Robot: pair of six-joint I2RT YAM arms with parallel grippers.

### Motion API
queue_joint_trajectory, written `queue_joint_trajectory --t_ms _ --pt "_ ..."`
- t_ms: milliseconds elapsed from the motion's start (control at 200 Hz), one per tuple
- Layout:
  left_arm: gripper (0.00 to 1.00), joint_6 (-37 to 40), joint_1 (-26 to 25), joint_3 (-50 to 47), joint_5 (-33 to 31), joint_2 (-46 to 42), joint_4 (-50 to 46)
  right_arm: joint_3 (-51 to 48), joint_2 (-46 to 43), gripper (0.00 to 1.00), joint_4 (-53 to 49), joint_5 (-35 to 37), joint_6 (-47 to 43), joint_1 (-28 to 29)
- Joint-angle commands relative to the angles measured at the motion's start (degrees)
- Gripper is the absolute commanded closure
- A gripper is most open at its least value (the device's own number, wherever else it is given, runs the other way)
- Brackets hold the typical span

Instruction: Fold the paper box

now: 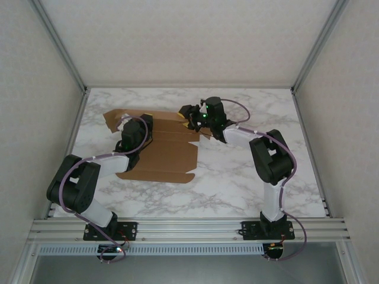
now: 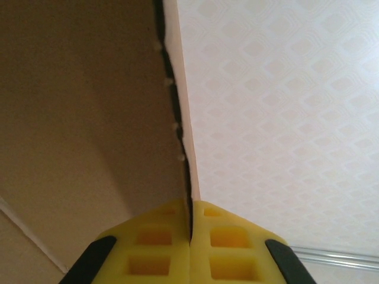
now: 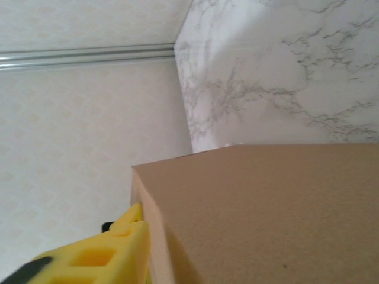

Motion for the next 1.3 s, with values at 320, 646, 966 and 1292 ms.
queue_joint_trajectory --t_ms 320,646,966,1292 --pt "0.97 -0.4 0.3 -0.7 -0.1 -1.1 -2.2 -0.4 2.4 0.85 11.2 -0.7 2.9 0.5" --pt "0.93 -3.6 0.3 0.2 -1.0 -1.2 -6.1 8.7 1.4 0.45 -15.2 -3.8 -15.1 -1.9" --pt "0.93 -7.0 -2.8 8.7 -15.5 -3.3 -26.8 25.7 5.4 0.34 -40.8 -6.0 -32.3 -5.3" --pt "0.94 -11.4 -3.1 11.7 -18.1 -1.4 -33.5 20.2 -6.5 0.4 -52.0 11.7 -43.4 -5.1"
